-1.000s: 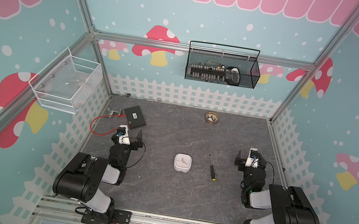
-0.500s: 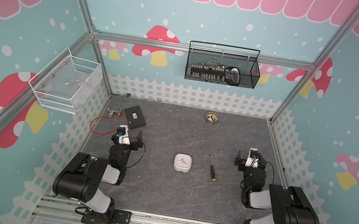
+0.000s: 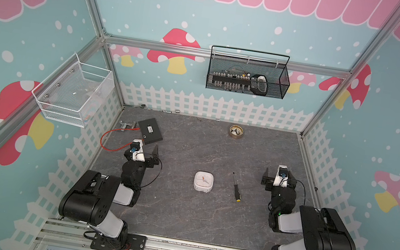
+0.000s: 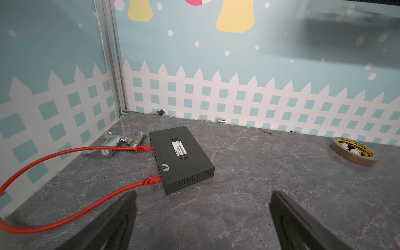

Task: Remove the battery from the alarm
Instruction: Adjust the alarm at the center of the board.

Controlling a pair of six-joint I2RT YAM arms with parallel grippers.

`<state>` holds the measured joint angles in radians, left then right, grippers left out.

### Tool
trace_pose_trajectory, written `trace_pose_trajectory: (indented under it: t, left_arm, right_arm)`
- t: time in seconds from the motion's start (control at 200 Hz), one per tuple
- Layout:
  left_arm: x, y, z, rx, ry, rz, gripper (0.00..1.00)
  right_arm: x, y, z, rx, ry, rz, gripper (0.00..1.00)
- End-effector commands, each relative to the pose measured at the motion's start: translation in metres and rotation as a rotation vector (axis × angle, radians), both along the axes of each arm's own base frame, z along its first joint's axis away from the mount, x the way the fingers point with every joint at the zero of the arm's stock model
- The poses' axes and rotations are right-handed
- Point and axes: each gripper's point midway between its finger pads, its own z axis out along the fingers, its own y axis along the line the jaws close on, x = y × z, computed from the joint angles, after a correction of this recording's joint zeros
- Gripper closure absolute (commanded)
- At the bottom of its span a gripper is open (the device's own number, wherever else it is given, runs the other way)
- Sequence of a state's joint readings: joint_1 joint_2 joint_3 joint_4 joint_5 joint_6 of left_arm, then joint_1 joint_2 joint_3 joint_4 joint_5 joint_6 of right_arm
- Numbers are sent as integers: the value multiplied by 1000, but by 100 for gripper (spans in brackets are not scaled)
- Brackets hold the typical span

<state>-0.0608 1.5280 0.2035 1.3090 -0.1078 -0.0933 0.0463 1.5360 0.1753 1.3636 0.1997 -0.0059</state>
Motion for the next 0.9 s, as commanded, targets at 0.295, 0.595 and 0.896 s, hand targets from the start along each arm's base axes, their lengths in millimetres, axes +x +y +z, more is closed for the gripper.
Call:
trace_pose_trajectory:
  t: [0.295,0.595,0.896]
  left_arm:
    - [2,0,3,-4,-7,-17,1]
    - [3,29,79,-109,-50,173,11]
    - [3,-63,113,-284,125,-84,25]
  right_arm:
    - [5,1,6,12,-19,6,0]
    - [41,-2,129,78,-27,-78,1]
    - [43,134,142,447,432,415,0]
